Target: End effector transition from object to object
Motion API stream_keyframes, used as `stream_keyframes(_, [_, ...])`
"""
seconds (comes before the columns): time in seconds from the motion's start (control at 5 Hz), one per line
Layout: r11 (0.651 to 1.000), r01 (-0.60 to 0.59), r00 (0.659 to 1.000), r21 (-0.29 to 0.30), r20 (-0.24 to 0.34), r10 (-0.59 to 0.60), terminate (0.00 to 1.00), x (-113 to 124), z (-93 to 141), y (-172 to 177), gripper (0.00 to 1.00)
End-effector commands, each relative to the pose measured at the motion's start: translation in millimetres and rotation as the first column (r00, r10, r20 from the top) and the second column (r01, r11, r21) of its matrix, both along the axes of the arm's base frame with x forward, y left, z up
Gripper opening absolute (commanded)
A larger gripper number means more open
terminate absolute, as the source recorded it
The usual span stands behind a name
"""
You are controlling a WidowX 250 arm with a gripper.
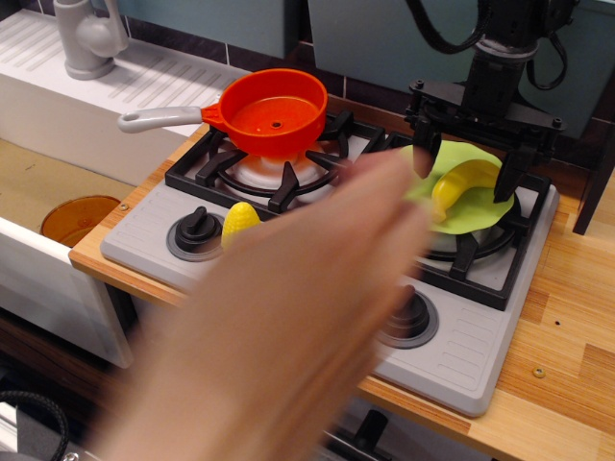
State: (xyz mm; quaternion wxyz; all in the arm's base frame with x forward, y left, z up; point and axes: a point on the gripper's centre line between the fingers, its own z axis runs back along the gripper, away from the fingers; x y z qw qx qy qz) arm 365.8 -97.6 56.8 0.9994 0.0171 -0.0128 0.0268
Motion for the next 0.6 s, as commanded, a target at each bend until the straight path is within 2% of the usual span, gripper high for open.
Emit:
stream_keyframes(0.0, [1.000, 0.000, 1.000, 0.000, 0.000, 0.000, 0.00, 0.0, 0.0, 0.0, 1.00])
stream_keyframes(0.2, [0.996, -0.018, 0.995, 0.083, -0.097, 0.026, 0.00, -0.3, 50.1, 5.8, 1.00])
stream_keyframes(0.4, [0.992, 0.012, 0.988, 0.128, -0.155, 0.009, 0.00, 0.7, 99.6, 18.5, 1.00])
